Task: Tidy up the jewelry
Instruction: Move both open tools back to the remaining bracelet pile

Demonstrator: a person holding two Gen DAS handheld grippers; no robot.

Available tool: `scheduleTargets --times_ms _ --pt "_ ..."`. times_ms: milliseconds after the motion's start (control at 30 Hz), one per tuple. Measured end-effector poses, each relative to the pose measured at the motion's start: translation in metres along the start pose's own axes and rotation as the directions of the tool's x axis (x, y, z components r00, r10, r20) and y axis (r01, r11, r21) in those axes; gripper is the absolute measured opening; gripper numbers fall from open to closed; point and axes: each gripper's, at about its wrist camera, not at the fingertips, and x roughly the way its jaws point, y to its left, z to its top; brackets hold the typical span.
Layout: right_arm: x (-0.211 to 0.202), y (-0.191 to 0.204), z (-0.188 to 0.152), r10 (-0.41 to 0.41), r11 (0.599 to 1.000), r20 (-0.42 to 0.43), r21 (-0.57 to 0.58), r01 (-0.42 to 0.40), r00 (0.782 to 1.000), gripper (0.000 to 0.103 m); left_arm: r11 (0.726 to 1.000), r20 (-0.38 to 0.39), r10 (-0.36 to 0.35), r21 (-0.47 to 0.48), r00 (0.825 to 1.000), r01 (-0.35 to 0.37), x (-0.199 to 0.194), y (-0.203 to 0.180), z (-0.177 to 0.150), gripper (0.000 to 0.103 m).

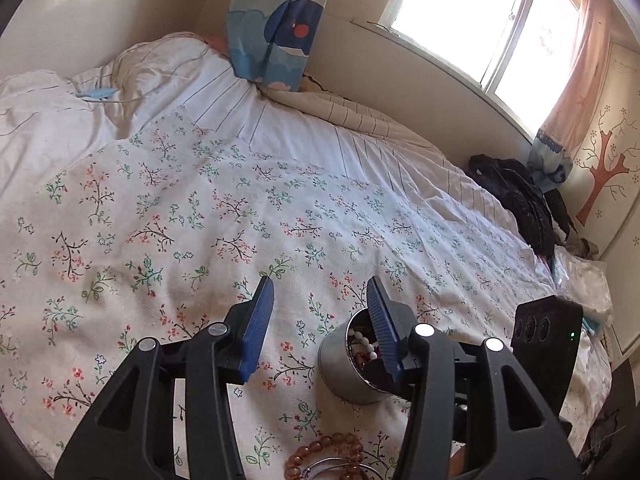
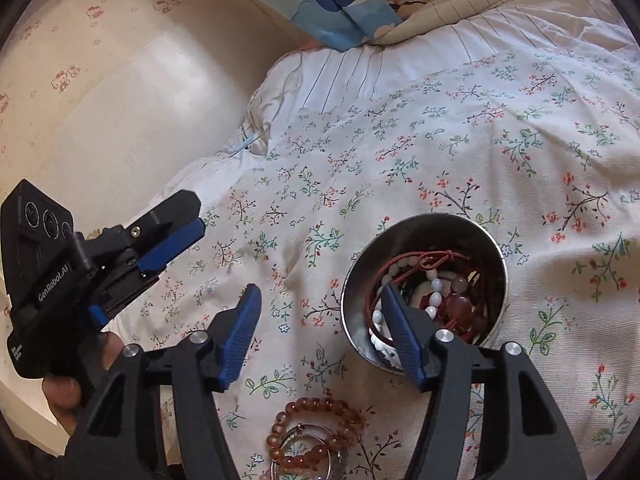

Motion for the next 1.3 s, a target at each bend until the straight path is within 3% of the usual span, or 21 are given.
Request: scheduleTargets --times_ms 233,367,567,733,1167,1300 --pt "-0.045 -0.025 -0.007 -0.037 0.990 0.078 0.142 0.026 0.996 0.070 0.999 -0.057 0.008 0.051 0.998 -0.006 -0.001 -0.007 -0.017 0.048" --pt "-0.069 -0.032 -0.018 -0.108 0.977 0.098 0.196 0.087 0.989 0.070 0.992 -0.121 0.015 0.126 0.993 0.000 -0.003 -0.014 -0.037 0.049" --pt "-0.071 -0.010 -0.051 -0.195 0.977 -0.010 0.089 0.195 0.981 0.070 0.976 -0.214 0.048 0.216 0.976 0.000 -0.004 -0.014 -0.070 0.049" --pt "-0.055 0.015 -0.079 -0.186 0.982 -0.098 -0.031 0.184 0.978 0.069 0.960 -0.274 0.092 0.279 0.957 -0.012 0.002 -0.013 -0.091 0.049" --pt "-0.021 0.035 -0.099 -0.236 0.964 -0.215 -0.172 0.201 0.948 0.039 0.947 -0.341 0.137 0.321 0.930 -0.022 0.024 -0.010 -0.106 0.049" --pt "-0.015 0.035 -0.100 -0.286 0.948 -0.221 -0.208 0.241 0.933 0.021 0.939 -0.348 0.151 0.342 0.925 -0.025 0.029 -0.011 -0.110 0.049"
